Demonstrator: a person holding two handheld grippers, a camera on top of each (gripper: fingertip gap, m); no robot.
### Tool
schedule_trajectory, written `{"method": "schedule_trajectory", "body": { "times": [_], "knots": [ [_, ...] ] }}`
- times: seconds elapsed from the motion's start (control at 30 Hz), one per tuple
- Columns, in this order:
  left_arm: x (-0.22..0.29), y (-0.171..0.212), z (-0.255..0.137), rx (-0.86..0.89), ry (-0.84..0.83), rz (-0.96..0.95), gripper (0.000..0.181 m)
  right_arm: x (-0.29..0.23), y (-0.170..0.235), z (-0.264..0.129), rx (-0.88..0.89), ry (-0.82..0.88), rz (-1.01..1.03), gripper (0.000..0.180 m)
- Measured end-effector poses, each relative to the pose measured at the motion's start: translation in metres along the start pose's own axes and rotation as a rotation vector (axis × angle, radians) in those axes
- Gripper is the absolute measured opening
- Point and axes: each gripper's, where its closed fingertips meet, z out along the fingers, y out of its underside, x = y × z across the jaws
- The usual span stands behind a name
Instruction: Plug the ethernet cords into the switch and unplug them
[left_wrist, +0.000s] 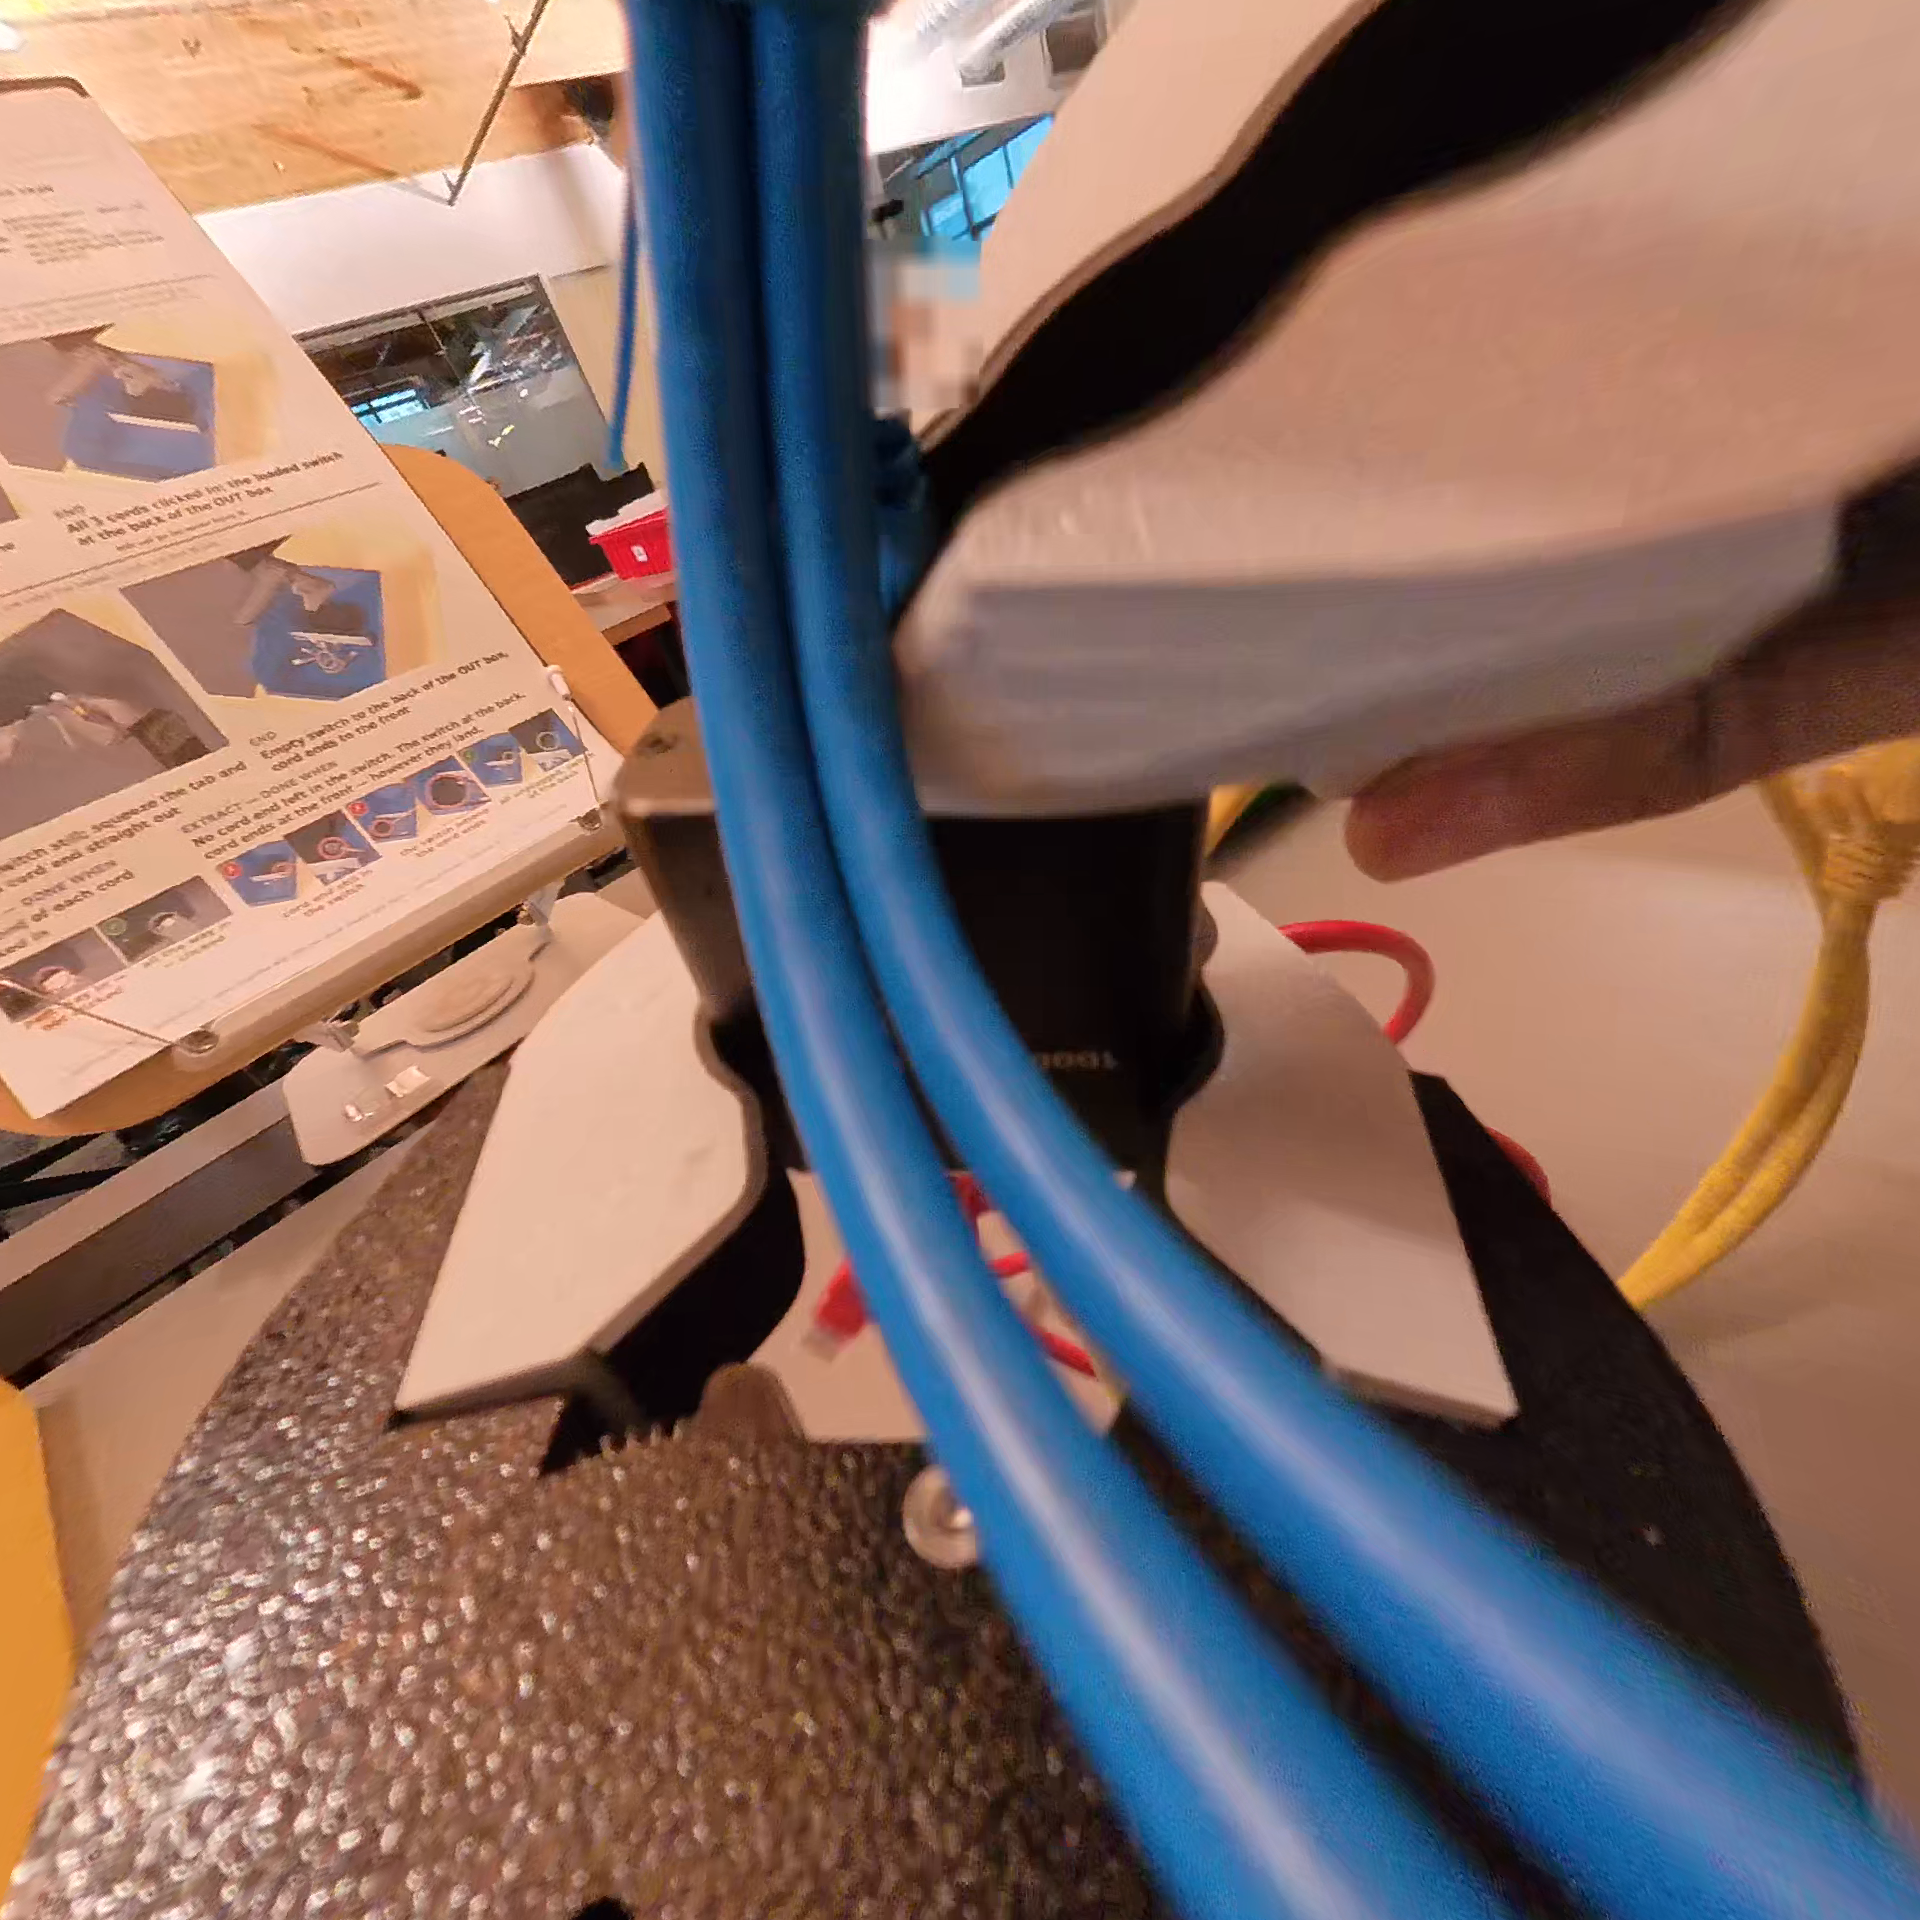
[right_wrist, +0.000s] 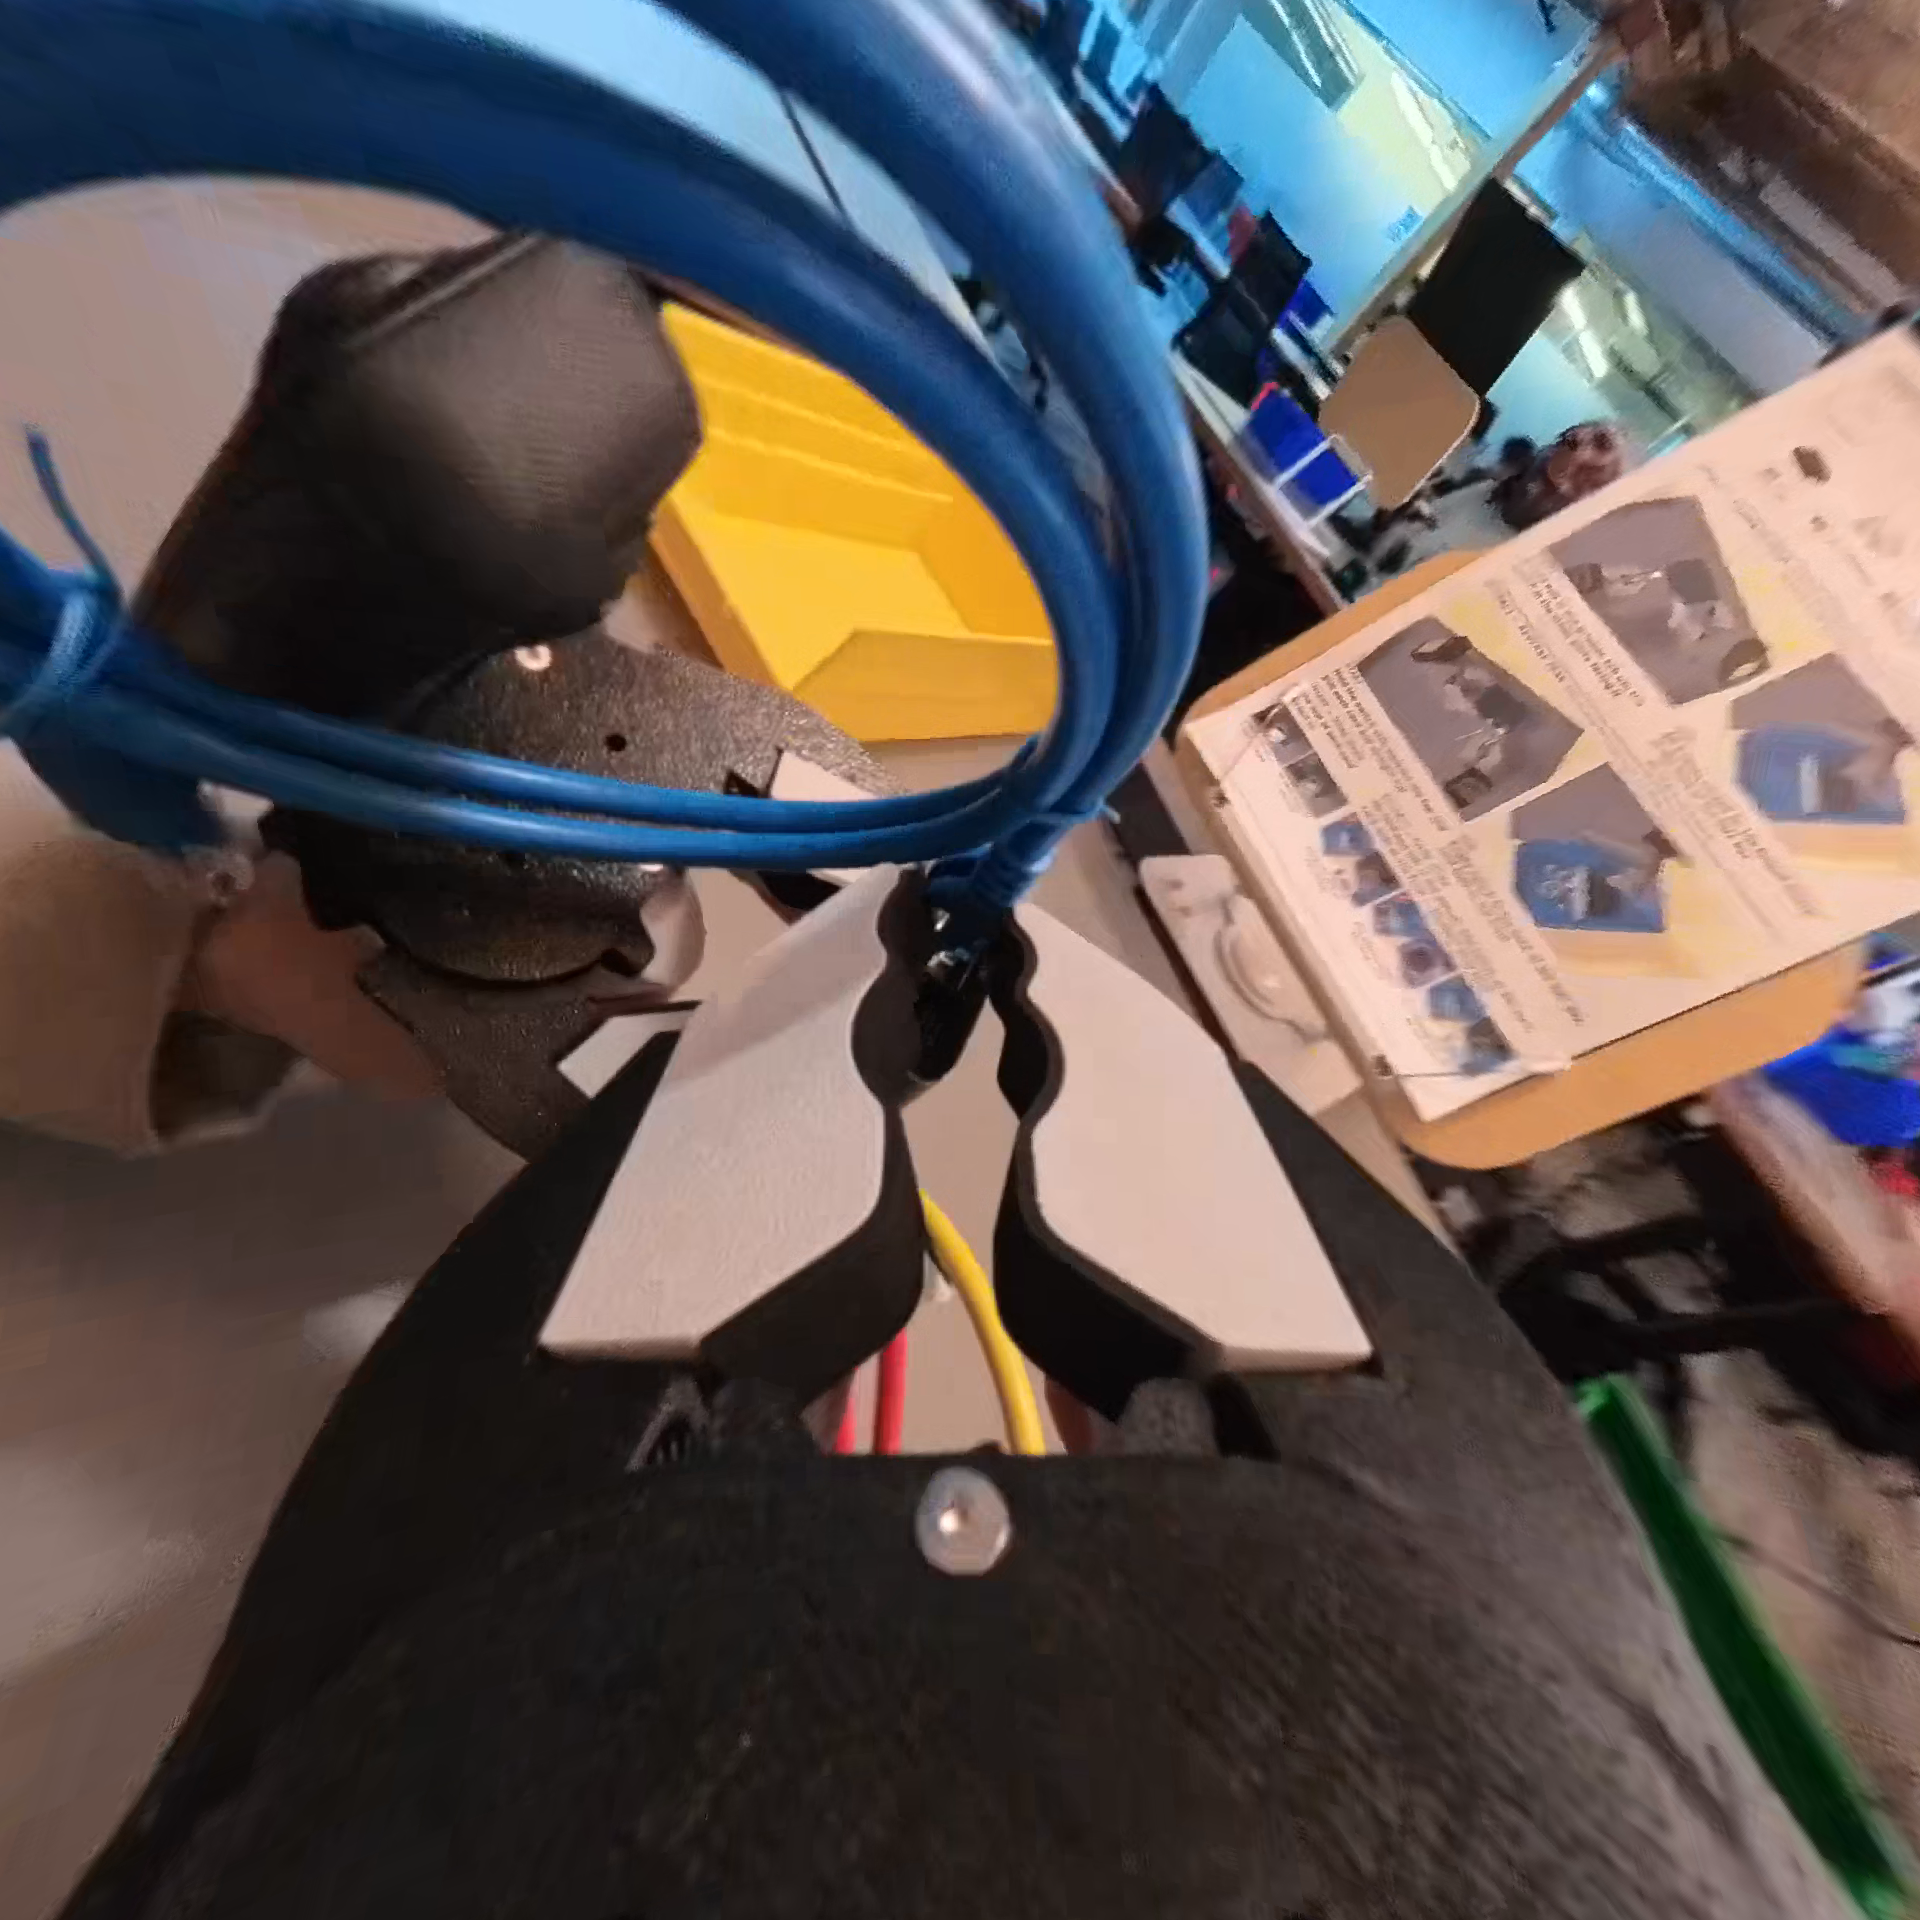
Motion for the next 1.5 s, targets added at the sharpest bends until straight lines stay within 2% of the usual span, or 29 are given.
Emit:
{"method": "schedule_trajectory", "body": {
  "times": [0.07, 0.33, 0.57, 0.83, 0.97, 1.1, 1.27, 1.3, 1.43, 1.5],
  "knots": [
    [-0.002, 0.001, 0.001, -0.025, -0.011, 0.018, 0.075, 0.006, 0.003, -0.001, 0.057, -0.036, 0.139, 0.014],
    [-0.005, 0.015, 0.0, -0.09, 0.094, -0.012, 0.075, 0.009, 0.01, 0.014, 0.035, -0.044, 0.197, 0.014],
    [-0.024, 0.036, -0.016, -0.097, 0.128, -0.124, 0.077, -0.006, 0.003, 0.051, -0.03, -0.074, 0.128, 0.013],
    [-0.057, 0.042, -0.029, -0.075, 0.076, -0.245, 0.072, -0.008, -0.016, 0.086, -0.062, -0.052, 0.119, 0.015],
    [-0.07, 0.042, -0.032, -0.062, 0.034, -0.245, 0.076, -0.009, -0.022, 0.095, -0.08, -0.044, 0.17, 0.014],
    [-0.075, 0.041, -0.034, -0.031, 0.017, -0.269, 0.077, -0.015, -0.027, 0.1, -0.168, 0.003, 0.041, 0.015],
    [-0.067, 0.033, -0.036, 0.042, 0.069, -0.309, 0.077, -0.021, -0.031, 0.097, -0.231, 0.044, -0.017, 0.015],
    [-0.07, 0.032, -0.036, 0.056, 0.044, -0.281, 0.077, -0.022, -0.033, 0.096, -0.225, 0.033, 0.009, 0.015],
    [-0.083, 0.02, -0.045, 0.081, -0.069, -0.142, 0.075, -0.014, -0.046, 0.087, -0.062, -0.037, 0.328, 0.014],
    [-0.079, 0.019, -0.043, 0.063, -0.044, -0.169, 0.075, -0.013, -0.043, 0.086, -0.12, -0.019, 0.249, 0.014]
  ]
}}
